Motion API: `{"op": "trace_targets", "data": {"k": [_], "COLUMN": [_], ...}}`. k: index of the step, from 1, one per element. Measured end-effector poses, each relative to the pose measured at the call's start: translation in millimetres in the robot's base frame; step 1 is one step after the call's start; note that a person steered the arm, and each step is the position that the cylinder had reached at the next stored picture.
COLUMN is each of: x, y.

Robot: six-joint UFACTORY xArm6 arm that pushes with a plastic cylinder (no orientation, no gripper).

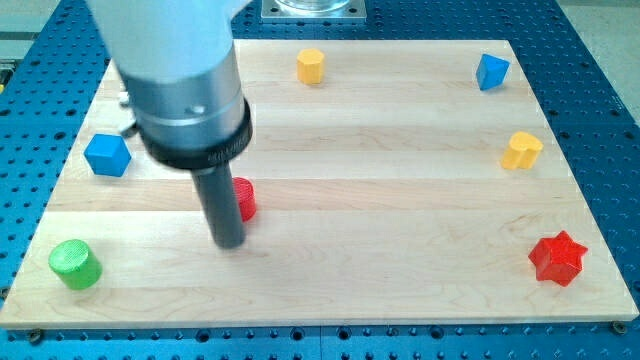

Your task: Move the red circle diagonally to the green star

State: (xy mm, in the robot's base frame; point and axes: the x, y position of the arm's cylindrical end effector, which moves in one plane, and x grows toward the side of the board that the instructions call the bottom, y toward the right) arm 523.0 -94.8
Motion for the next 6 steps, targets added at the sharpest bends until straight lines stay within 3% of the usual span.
{"op": "trace_targets", "data": {"k": [1, 3, 6], "x": [-38.1, -44.8, -44.6], "y": [0.0, -22.2, -154.4]}}
